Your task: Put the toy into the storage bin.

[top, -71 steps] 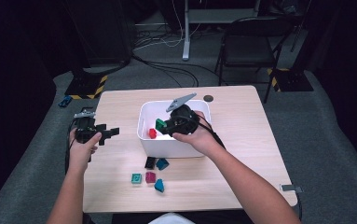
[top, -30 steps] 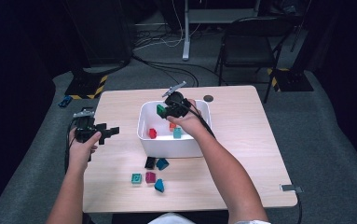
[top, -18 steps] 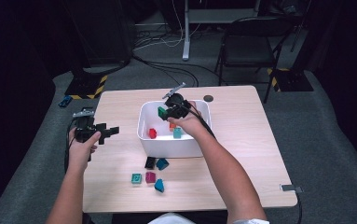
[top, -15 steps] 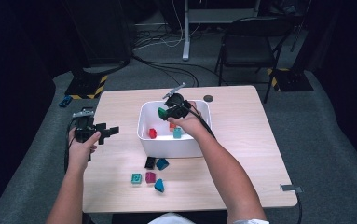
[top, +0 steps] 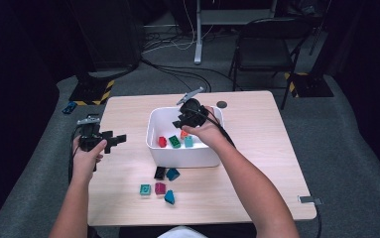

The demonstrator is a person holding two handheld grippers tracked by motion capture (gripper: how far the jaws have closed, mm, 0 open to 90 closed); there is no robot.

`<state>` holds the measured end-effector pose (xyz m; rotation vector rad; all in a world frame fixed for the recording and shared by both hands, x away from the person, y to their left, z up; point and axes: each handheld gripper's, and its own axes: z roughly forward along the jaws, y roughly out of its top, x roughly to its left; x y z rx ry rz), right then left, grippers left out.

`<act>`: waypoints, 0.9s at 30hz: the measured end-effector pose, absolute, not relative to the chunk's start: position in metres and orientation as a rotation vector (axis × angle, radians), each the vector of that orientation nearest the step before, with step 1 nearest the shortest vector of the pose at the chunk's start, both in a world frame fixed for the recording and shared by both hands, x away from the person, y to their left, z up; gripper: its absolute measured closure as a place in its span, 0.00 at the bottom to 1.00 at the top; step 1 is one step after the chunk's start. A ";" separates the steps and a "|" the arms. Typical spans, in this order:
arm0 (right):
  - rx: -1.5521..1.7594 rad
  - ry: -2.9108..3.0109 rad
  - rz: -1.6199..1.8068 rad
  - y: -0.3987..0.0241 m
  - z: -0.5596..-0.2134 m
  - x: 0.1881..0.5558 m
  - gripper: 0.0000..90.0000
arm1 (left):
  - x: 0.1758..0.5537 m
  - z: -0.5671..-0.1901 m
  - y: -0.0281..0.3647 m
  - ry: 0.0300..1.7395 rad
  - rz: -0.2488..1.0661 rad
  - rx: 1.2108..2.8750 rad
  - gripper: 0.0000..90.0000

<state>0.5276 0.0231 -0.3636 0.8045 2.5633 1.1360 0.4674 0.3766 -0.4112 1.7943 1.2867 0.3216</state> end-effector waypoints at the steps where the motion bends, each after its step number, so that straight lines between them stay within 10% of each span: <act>1: 0.800 2.564 1.140 0.021 -0.362 0.525 0.68 | 0.467 -0.411 0.377 1.286 0.324 1.793 0.26; 27: 0.615 2.614 1.263 -0.006 -0.358 0.435 0.68 | 0.466 -0.412 0.375 1.291 0.325 1.809 0.26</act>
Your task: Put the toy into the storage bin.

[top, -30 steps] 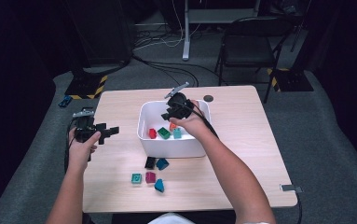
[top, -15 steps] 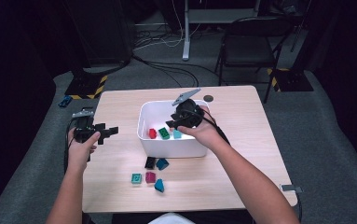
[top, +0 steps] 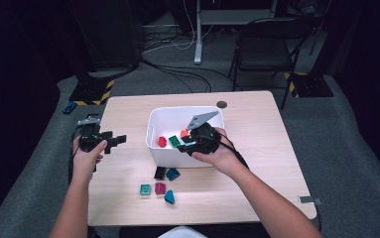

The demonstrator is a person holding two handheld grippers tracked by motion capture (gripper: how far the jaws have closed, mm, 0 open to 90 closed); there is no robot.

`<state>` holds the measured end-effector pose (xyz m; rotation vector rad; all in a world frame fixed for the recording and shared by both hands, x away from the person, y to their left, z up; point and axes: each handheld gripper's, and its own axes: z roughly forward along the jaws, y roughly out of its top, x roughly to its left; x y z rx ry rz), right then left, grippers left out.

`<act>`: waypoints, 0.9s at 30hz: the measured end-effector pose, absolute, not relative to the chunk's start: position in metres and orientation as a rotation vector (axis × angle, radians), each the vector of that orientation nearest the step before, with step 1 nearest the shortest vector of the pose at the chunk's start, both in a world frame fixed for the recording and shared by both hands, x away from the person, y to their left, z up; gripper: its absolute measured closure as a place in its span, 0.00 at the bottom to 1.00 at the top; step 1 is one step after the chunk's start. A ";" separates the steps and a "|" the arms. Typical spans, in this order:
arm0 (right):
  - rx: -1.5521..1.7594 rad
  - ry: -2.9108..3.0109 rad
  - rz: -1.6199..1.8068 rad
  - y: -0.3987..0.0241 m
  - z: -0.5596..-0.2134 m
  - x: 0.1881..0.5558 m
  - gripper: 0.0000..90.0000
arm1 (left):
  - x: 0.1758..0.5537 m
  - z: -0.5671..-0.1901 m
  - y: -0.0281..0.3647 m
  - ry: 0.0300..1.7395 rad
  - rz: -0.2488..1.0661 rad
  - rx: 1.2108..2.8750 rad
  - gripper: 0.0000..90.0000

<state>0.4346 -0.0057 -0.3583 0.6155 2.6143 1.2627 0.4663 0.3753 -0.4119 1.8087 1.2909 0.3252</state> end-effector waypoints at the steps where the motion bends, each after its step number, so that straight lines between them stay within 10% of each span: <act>1: 0.610 2.620 1.265 -0.005 -0.360 0.433 0.68 | 0.467 -0.412 0.375 1.287 0.329 1.810 0.26; 27: 0.610 2.700 1.320 0.008 -0.412 0.403 0.66 | 0.466 -0.412 0.376 1.290 0.327 1.811 0.26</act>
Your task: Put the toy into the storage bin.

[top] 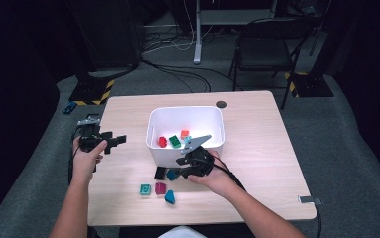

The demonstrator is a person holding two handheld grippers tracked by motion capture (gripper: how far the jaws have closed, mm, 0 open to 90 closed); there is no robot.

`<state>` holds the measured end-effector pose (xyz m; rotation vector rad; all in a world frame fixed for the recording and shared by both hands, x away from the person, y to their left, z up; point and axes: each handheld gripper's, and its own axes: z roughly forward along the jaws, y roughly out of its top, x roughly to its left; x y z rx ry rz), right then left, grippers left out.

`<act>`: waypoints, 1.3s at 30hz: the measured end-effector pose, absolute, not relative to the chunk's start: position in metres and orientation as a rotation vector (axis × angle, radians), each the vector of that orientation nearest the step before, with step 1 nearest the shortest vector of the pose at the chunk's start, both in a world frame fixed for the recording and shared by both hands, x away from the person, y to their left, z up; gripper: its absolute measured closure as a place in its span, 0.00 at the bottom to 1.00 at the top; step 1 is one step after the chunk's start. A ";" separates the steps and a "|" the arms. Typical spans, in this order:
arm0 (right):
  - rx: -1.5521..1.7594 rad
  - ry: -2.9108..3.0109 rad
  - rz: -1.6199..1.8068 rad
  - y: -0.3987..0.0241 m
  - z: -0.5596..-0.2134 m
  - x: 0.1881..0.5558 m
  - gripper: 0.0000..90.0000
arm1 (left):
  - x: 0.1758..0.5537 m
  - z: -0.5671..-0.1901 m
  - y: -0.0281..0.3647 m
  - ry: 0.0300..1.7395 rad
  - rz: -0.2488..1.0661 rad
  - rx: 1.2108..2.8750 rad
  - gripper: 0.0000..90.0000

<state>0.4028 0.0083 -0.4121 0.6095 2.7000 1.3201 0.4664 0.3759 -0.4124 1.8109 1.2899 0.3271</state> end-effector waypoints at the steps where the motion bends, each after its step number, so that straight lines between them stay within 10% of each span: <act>1: 0.604 2.700 1.319 0.008 -0.414 0.402 0.65 | 0.466 -0.413 0.376 1.290 0.327 1.811 0.26; 39: 0.519 2.805 1.292 0.041 -0.481 0.368 0.58 | 0.466 -0.414 0.377 1.300 0.323 1.807 0.26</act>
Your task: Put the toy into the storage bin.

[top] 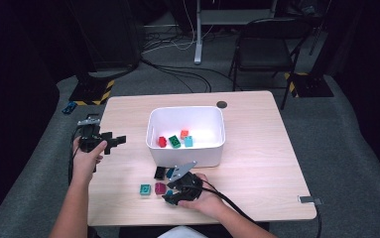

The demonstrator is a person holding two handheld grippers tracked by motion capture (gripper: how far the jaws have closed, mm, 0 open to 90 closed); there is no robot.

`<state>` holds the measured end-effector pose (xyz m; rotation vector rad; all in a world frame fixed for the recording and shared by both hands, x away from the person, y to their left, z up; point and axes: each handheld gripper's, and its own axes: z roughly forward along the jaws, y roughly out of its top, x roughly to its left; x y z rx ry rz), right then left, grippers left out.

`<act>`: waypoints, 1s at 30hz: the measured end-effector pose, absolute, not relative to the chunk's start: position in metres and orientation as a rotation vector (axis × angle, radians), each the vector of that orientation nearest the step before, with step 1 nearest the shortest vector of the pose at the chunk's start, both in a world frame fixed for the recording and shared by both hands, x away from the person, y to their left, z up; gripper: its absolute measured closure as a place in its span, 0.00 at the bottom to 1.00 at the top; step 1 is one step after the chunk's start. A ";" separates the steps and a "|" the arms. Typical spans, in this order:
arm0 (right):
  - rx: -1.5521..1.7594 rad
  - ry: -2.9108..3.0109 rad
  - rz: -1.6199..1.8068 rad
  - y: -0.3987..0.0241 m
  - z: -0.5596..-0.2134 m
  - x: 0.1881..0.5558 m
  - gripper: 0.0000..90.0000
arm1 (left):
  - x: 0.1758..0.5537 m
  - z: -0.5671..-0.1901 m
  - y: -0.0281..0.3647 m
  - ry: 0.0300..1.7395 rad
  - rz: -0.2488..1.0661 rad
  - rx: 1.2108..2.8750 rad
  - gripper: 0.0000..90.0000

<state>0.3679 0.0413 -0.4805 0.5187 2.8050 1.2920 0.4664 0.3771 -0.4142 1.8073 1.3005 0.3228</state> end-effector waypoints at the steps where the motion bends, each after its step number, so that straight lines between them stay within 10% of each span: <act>1: 0.514 2.806 1.291 0.042 -0.481 0.368 0.58 | 0.466 -0.414 0.377 1.299 0.325 1.803 0.26; 30: 0.517 2.821 1.213 0.047 -0.494 0.372 0.53 | 0.466 -0.414 0.376 1.297 0.326 1.804 0.26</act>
